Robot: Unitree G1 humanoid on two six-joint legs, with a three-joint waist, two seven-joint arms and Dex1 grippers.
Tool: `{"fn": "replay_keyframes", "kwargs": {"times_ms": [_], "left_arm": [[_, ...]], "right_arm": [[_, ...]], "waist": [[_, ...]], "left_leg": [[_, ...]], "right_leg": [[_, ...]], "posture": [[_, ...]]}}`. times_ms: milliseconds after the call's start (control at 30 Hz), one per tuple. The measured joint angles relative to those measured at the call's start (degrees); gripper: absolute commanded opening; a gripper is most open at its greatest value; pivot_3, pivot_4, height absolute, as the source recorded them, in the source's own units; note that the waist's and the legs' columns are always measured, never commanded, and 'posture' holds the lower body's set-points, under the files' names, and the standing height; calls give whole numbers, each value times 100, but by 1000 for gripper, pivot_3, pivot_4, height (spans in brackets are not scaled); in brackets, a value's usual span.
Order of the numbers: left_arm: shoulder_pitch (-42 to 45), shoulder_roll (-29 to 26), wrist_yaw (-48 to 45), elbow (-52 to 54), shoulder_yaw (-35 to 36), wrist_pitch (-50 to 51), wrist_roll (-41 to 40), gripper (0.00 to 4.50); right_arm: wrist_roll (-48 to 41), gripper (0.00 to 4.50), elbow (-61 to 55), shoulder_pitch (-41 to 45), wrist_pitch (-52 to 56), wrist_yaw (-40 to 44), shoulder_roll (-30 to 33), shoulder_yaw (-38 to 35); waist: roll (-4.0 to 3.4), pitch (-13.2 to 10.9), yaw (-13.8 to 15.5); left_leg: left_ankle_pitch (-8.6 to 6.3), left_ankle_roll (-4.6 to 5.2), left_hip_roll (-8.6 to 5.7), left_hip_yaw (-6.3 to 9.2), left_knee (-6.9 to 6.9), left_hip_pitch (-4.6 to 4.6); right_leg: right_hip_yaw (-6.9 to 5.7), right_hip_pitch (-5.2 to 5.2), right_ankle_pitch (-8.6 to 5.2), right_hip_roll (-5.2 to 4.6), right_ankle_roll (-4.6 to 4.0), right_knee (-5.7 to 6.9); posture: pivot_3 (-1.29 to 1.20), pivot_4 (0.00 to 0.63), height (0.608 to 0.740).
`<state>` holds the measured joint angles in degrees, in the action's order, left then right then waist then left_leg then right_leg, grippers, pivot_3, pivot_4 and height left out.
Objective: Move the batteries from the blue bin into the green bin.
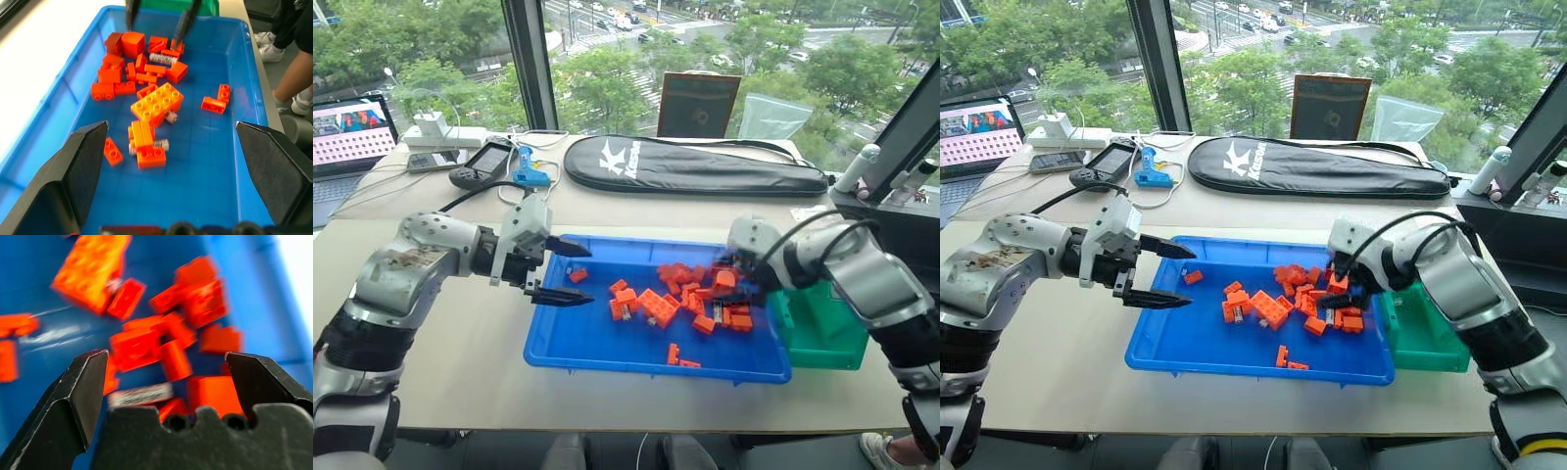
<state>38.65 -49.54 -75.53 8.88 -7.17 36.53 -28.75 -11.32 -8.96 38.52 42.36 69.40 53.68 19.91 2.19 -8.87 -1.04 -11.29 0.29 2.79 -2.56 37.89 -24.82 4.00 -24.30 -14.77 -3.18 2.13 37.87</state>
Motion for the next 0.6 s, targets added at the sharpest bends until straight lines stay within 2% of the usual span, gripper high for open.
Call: {"fn": "replay_keyframes", "kwargs": {"times_ms": [267, 600], "left_arm": [[48, 66, -29, -146, -66, -148, 170, 4500], [49, 36, 13, -82, -51, -61, 164, 4500]], "right_arm": [[151, 4475, -149, -112, 148, 59, 69, 195], [878, 4475, 338, -97, -373, -75, -186, 651]], "waist": [[0, 0, -2], [1, 0, 19]], "left_leg": [[0, 0, 1, -1, 1, 9], [0, 0, 0, -1, 2, 8]], "right_leg": [[1, 3, -1, 0, -1, 9], [1, 3, -1, 0, -1, 9]], "posture": [[0, 150, 733], [0, 150, 733]]}}
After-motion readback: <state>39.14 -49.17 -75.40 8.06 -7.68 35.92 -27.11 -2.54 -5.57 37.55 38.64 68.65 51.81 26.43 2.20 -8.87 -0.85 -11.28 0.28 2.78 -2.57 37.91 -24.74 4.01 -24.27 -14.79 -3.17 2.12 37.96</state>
